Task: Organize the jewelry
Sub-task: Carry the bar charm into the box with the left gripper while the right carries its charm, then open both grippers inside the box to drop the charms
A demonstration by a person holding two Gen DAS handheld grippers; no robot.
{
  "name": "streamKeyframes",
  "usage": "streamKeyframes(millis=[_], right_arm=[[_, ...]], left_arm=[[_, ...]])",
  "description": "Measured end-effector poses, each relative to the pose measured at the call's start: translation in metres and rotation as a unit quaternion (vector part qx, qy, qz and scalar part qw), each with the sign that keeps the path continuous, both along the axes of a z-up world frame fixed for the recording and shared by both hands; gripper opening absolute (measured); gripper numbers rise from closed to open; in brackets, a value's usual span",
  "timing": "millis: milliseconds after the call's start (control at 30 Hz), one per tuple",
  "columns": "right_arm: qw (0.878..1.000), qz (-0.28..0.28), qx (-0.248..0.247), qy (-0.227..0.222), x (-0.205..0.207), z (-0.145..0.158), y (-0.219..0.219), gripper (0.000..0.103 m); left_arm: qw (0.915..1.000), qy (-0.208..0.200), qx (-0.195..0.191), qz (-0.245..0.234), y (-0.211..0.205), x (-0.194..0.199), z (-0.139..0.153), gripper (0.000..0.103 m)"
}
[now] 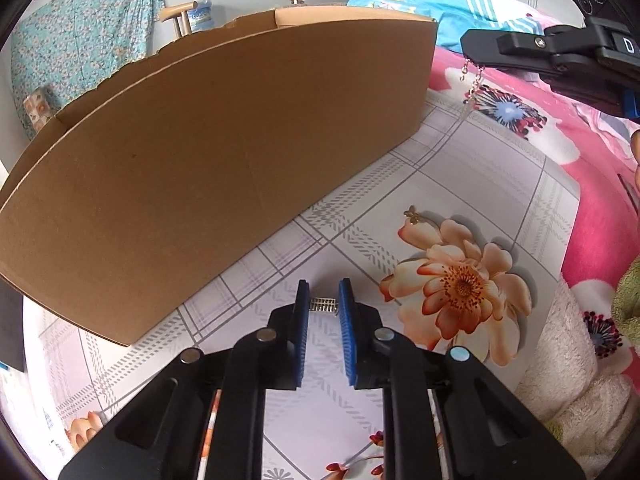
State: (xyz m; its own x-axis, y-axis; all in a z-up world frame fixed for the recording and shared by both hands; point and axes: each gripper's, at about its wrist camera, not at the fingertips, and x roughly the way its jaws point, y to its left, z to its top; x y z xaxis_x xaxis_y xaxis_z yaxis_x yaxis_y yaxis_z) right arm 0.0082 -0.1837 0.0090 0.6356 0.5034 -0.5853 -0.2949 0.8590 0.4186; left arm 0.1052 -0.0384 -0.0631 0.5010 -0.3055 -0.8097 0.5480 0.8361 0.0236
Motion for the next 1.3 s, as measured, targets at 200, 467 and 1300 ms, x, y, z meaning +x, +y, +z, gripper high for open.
streamKeyframes(millis=[200, 467, 1300], right_arm=[[1.000, 0.010, 0.002, -0.014, -0.001, 0.016, 0.000, 0.000], [0.998, 0.048, -0.001, -0.047, 0.016, 0.058, 0.010, 0.000], [0.962, 0.124, -0.169, 0.173, 0.216, -0.013, 0.074, 0.006]], left_arm=[[0.9992, -0.015, -0.036, -0.001, 0.012, -0.013, 0.030, 0.014], [0.9886, -0.083, -0.123, -0.025, 0.031, -0.024, 0.127, 0.014], [0.9568, 0.279, -0.060, 0.056, 0.014, 0.207, 0.038, 0.014]])
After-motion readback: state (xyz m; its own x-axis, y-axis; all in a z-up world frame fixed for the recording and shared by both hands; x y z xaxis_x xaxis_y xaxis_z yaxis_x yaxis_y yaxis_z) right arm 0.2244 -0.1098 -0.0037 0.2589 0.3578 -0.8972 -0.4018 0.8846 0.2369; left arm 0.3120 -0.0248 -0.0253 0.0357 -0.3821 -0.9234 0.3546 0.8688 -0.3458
